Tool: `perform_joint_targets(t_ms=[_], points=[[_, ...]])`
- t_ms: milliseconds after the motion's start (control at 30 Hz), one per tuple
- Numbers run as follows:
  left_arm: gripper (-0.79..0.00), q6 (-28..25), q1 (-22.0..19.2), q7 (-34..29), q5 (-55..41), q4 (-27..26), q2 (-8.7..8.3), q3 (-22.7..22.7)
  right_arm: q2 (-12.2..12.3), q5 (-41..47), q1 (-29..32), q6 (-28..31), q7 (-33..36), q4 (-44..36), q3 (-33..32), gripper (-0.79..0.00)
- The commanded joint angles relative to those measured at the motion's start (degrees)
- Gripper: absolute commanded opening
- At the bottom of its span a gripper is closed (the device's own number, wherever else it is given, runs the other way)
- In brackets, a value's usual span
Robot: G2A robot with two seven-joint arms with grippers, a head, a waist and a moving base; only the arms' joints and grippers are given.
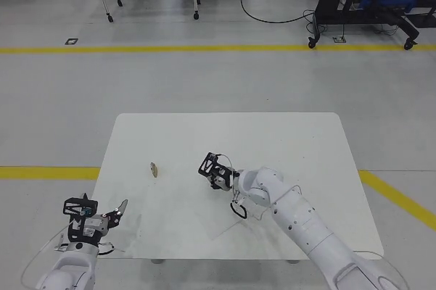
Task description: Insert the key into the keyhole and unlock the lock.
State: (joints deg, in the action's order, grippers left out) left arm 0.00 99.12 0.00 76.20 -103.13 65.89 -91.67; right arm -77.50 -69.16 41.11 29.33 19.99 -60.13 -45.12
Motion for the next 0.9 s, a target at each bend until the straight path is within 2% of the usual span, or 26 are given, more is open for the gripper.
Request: perform_joint_targets(t_ms=[0,300,467,867], points=[[0.000,0.0,0.0,0.0,0.0,0.0,0.00,0.0,1.4,-1.0,3.0,0.3,-2.0,-3.7,-3.0,-0.785],[0.000,0.0,0.0,0.0,0.0,0.0,0.00,0.0,7.2,-1.5,20.2,8.8,-16.6,-21.1,-19.0,-0.785],[0.000,0.0,0.0,0.0,0.0,0.0,0.00,0.0,9.2,2.7,27.9,17.7,-24.4,-27.2,-27.0,-0.785],[0.000,0.0,0.0,0.0,0.0,0.0,0.00,0.0,9.2,3.2,28.1,17.7,-24.4,-27.0,-26.8,-0.785]])
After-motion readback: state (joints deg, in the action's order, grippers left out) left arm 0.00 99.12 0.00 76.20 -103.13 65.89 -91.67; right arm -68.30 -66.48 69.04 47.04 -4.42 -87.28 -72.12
